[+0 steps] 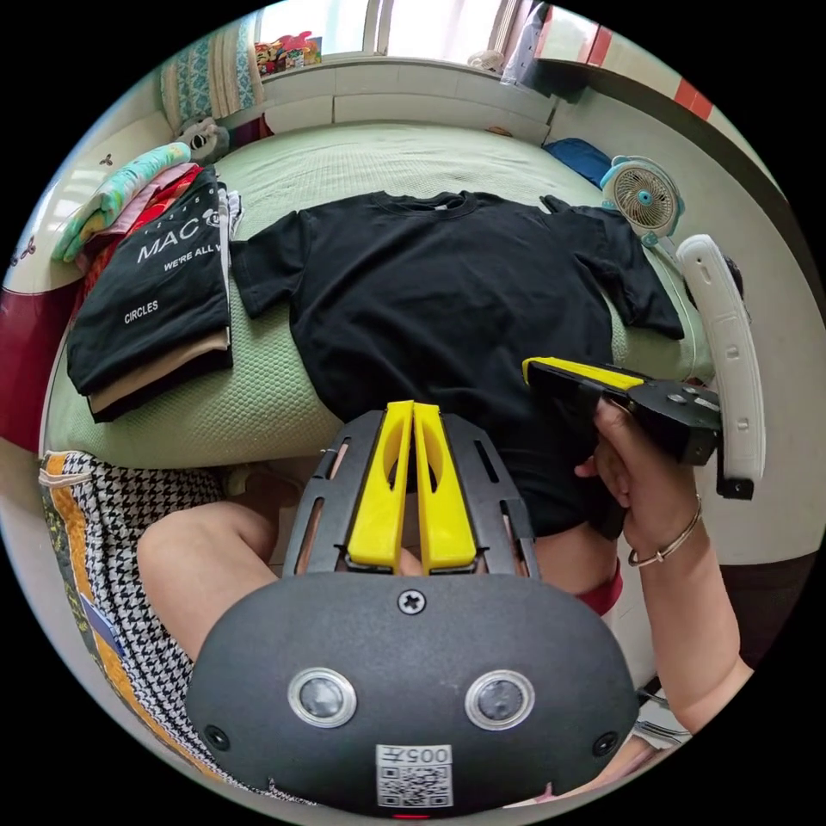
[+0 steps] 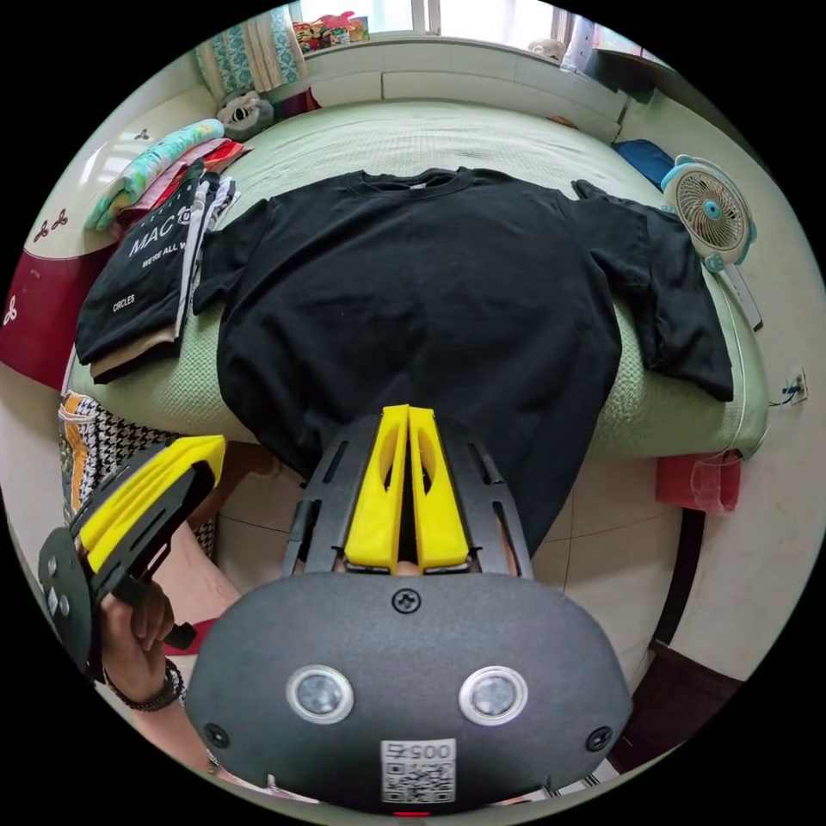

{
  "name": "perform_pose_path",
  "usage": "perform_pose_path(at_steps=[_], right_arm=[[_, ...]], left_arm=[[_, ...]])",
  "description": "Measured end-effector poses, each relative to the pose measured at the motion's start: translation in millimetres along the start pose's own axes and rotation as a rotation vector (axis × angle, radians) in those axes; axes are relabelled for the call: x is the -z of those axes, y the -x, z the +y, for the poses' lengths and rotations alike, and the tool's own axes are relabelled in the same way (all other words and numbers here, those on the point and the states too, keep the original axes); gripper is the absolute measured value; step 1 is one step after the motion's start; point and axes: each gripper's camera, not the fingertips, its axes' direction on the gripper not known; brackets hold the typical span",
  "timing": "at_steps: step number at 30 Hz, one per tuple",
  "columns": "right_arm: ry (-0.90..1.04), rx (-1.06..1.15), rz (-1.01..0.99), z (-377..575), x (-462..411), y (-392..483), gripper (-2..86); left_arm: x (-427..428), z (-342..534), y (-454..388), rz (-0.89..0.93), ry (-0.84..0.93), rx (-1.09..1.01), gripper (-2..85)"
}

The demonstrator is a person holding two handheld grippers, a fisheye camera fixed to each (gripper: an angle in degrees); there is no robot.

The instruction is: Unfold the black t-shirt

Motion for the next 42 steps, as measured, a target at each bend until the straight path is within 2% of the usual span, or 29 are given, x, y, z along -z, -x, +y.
perform_pose_path(at_steps=[13,21,30,42], right_arm=[[-0.005,-0.062,-0.107,-3,-3,-27,-1.4],[-0.028,-0.103,-0.222,1,-2,-48,-1.0],[-0.006,-0.048,-0.107,-5,-2,-30,-0.9],[0.004,-0.052,-0.082,-13,0,-18,-0.9]], left_arm=[[28,3,-24,-0.115,-0.052,-0.028,-0.5],[27,0,-35,-0.085,-0.102,-0.052,-0.3],[1,-13,-20,-0.044,-0.057,-0.058,-0.2],[-40,-52,21,-0.010,-0.075,-0.076,2.3]])
